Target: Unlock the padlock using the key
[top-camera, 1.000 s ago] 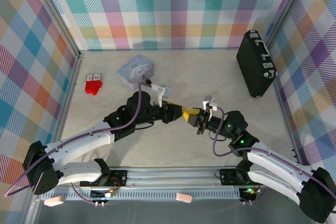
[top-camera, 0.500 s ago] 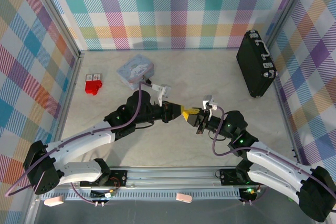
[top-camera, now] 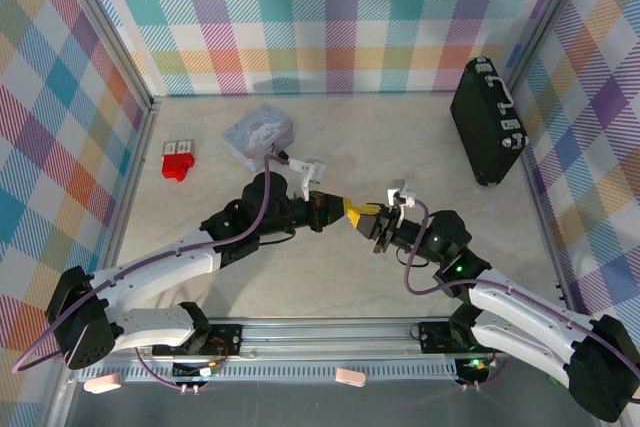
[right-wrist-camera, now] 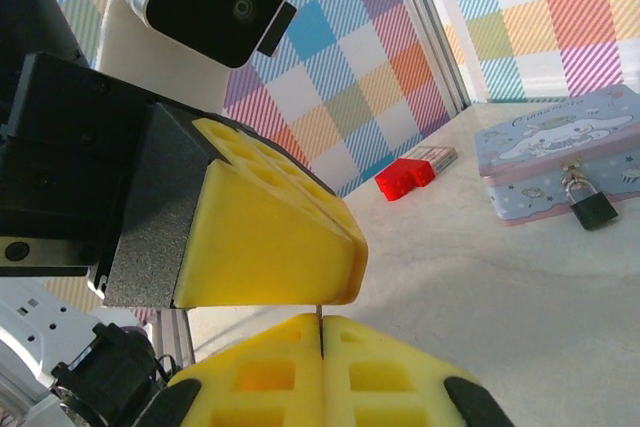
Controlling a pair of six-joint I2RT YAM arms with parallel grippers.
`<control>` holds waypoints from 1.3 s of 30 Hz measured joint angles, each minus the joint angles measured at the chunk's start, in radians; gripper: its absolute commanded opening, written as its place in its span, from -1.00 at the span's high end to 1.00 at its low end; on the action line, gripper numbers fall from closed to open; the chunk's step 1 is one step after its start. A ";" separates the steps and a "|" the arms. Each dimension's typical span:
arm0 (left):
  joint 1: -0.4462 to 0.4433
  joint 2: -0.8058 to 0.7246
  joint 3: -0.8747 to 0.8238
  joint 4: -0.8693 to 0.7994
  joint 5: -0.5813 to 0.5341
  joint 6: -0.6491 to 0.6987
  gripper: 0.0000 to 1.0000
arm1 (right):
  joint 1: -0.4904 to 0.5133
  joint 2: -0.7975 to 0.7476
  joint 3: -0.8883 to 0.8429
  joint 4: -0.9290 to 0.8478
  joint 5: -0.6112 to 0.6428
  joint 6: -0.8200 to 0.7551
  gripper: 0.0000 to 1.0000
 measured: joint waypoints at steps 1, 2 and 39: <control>-0.001 0.000 -0.003 0.004 -0.010 -0.008 1.00 | 0.000 -0.008 0.000 -0.015 0.013 0.010 0.11; -0.001 0.000 -0.011 0.013 -0.027 -0.017 1.00 | -0.003 -0.023 -0.001 -0.031 0.030 0.024 -0.26; -0.005 0.105 -0.106 0.383 -0.080 -0.276 1.00 | -0.167 0.188 -0.077 0.408 -0.209 0.558 0.32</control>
